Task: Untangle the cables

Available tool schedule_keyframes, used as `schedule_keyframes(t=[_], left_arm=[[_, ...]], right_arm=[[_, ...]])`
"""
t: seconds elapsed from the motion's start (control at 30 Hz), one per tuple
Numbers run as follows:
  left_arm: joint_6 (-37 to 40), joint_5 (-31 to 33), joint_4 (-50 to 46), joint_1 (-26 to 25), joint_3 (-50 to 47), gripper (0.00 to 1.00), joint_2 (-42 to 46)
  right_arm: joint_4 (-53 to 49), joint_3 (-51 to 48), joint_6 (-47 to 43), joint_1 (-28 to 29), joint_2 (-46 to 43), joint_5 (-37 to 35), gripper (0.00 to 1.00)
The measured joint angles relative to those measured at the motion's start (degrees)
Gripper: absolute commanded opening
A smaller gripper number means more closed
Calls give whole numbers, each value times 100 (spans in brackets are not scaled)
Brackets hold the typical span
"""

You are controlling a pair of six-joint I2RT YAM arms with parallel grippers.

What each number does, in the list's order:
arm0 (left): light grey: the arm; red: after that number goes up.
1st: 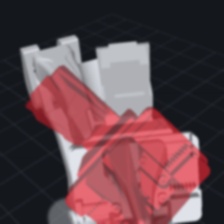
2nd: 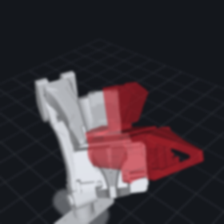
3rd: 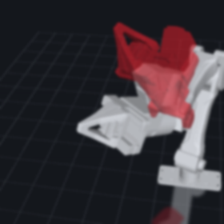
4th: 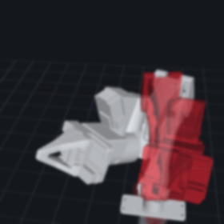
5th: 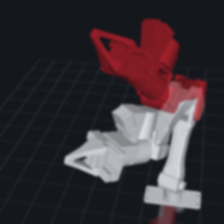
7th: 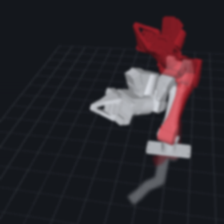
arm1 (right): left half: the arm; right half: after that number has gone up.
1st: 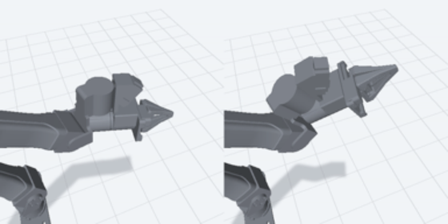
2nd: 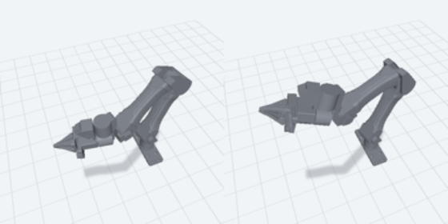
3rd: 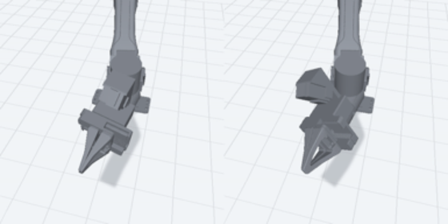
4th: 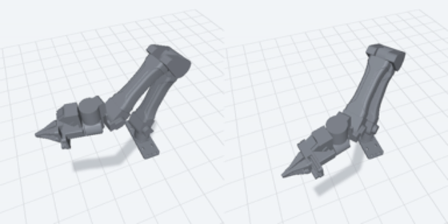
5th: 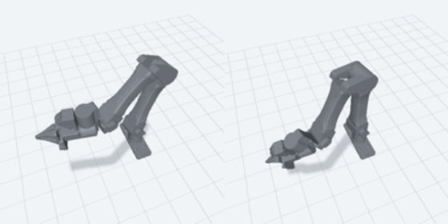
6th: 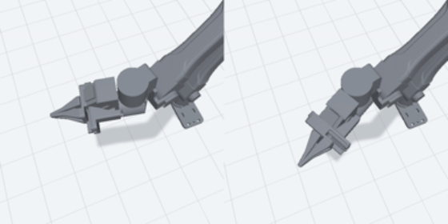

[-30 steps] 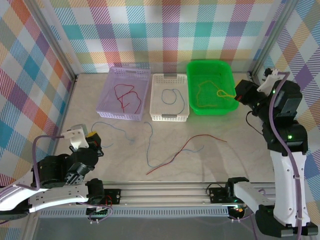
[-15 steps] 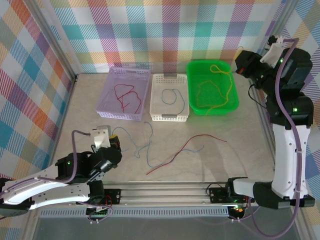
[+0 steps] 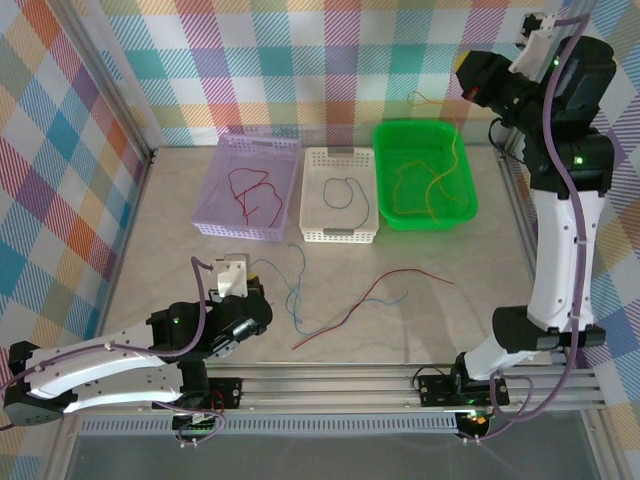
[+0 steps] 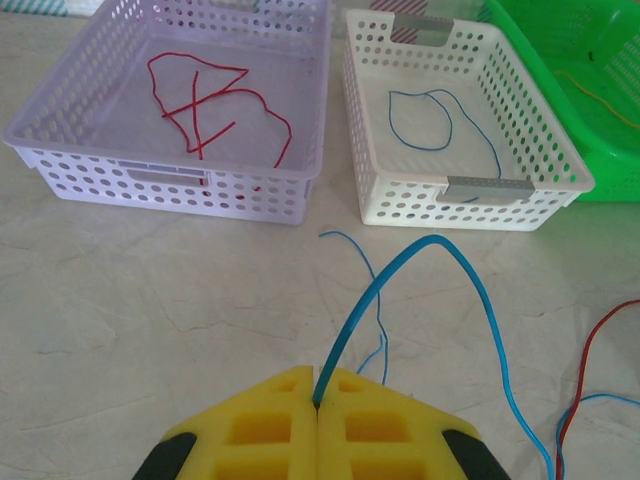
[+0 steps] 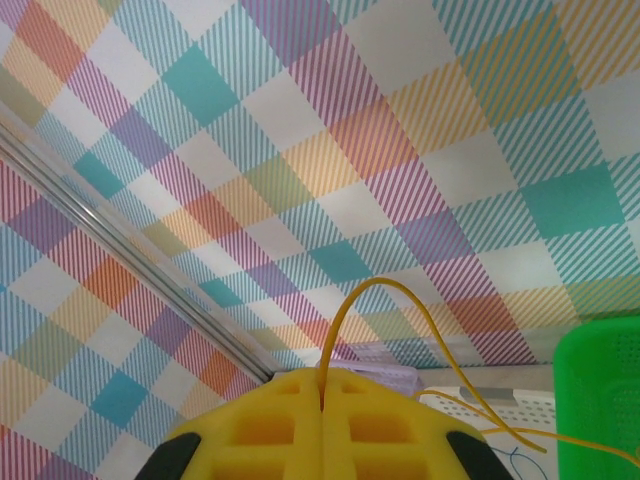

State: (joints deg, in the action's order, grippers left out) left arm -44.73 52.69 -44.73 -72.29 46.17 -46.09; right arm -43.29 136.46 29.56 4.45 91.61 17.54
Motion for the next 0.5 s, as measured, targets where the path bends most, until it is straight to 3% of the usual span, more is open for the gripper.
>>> schedule_keyframes(t=[0.23,0.5], left_arm=[[-2,-83,188,0,-85,0,-260],[-2,-190,483,0,-289,0,-433]], right_arm=[[-105,640,-44,0,850,11,0],[-164,721,-221,0,1556,-11,0]])
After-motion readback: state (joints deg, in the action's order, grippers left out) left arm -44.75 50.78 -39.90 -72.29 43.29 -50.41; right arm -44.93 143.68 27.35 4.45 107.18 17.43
